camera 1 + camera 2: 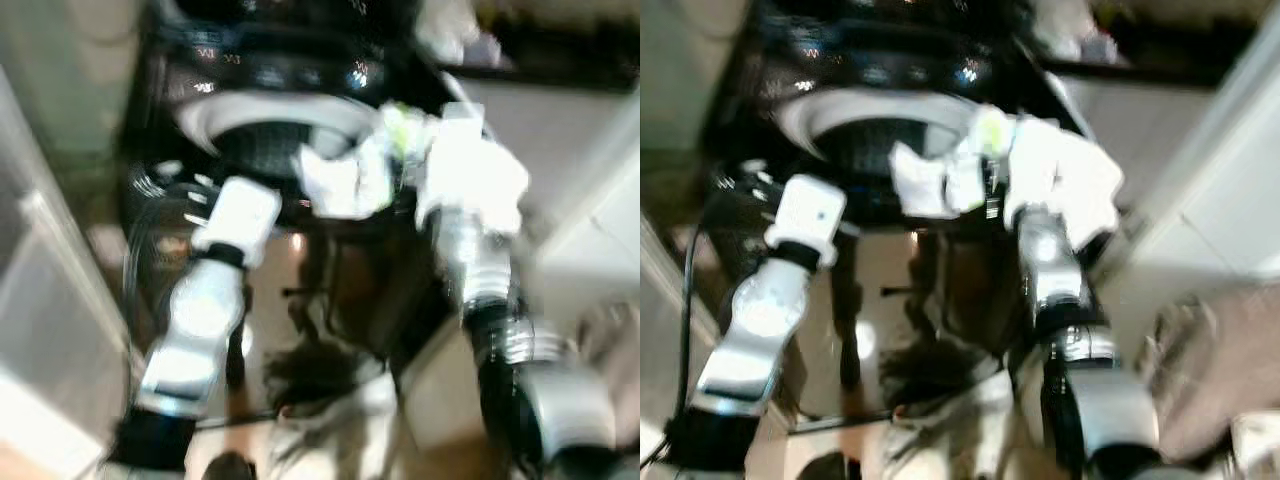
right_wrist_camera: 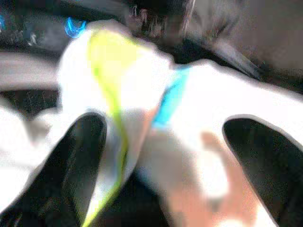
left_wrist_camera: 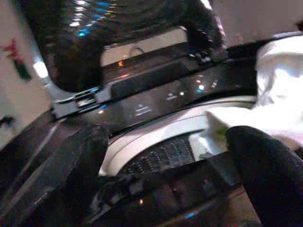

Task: Clothes washing

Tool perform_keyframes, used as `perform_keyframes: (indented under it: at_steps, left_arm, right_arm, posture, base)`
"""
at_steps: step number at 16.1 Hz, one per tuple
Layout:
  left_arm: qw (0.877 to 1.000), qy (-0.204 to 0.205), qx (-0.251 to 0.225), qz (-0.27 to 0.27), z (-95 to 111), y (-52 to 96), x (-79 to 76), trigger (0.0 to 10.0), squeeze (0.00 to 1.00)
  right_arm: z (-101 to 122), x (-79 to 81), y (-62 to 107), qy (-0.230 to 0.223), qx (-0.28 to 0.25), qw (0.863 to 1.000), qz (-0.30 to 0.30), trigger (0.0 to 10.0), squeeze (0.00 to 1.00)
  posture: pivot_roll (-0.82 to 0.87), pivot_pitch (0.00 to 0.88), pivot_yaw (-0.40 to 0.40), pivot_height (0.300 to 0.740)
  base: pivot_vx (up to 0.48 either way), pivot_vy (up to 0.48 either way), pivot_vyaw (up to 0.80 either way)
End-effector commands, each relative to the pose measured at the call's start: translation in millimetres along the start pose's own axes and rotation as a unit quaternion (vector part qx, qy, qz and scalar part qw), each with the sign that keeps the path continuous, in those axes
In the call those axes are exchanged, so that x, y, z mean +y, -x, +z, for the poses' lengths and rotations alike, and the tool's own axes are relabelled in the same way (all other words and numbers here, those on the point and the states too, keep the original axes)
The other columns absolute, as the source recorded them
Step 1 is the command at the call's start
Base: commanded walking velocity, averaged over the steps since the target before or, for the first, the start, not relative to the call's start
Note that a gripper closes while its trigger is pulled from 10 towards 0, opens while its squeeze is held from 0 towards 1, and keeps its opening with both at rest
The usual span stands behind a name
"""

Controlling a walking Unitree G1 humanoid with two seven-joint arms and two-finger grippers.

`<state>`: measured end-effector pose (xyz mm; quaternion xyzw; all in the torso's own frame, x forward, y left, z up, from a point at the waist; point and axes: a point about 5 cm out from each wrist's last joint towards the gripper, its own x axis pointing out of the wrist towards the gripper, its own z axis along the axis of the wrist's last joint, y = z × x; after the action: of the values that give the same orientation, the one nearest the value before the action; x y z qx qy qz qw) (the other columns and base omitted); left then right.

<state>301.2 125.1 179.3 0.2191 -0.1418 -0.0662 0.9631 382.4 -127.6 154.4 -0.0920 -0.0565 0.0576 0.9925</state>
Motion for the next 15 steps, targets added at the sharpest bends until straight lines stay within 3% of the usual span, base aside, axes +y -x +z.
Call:
perform_keyframes:
  at_steps: [1, 12, 13, 14, 15]
  left_arm:
    - [1.0, -0.001, -0.017, -0.015, 7.1, -3.1, -8.4, 10.0, 0.0]
    - [1.0, -0.002, -0.02, -0.015, 6.8, -4.1, -8.5, 10.0, 0.0]
    - [1.0, 0.0, -0.005, -0.006, 0.9, 1.6, -7.2, 10.0, 0.0]
    - [1.0, -0.004, 0.02, 0.007, -8.3, 11.0, -4.7, 10.0, 0.0]
    - [1.0, -0.008, 0.019, 0.006, -8.3, 10.8, -4.4, 10.0, 0.0]
  right_arm:
    - [29.2, -6.2, -8.5, 0.032, -0.062, 0.998, -0.008, 10.0, 0.0]
    - [30.5, -6.5, -4.2, 0.045, -0.074, 0.996, -0.014, 10.0, 0.0]
    - [17.7, -8.4, 18.0, 0.039, -0.089, 0.995, -0.01, 10.0, 0.0]
    - [2.8, -8.1, 53.2, 0.028, -0.108, 0.994, 0.002, 10.0, 0.0]
    - [2.2, -6.8, 52.7, 0.029, -0.107, 0.994, 0.004, 10.0, 0.0]
  posture:
    - [0.0, 0.0, -0.085, 0.732]
    - [0.0, 0.0, -0.085, 0.732]
    - [-0.02, 0.0, -0.067, 0.732]
    - [-0.01, 0.0, -0.062, 0.732]
    - [-0.01, 0.0, -0.059, 0.732]
  base:
    - [0.0, 0.0, 0.0]
    - [0.0, 0.0, 0.0]
    - [0.0, 0.0, 0.0]
    - [0.0, 0.0, 0.0]
    - [0.0, 0.0, 0.0]
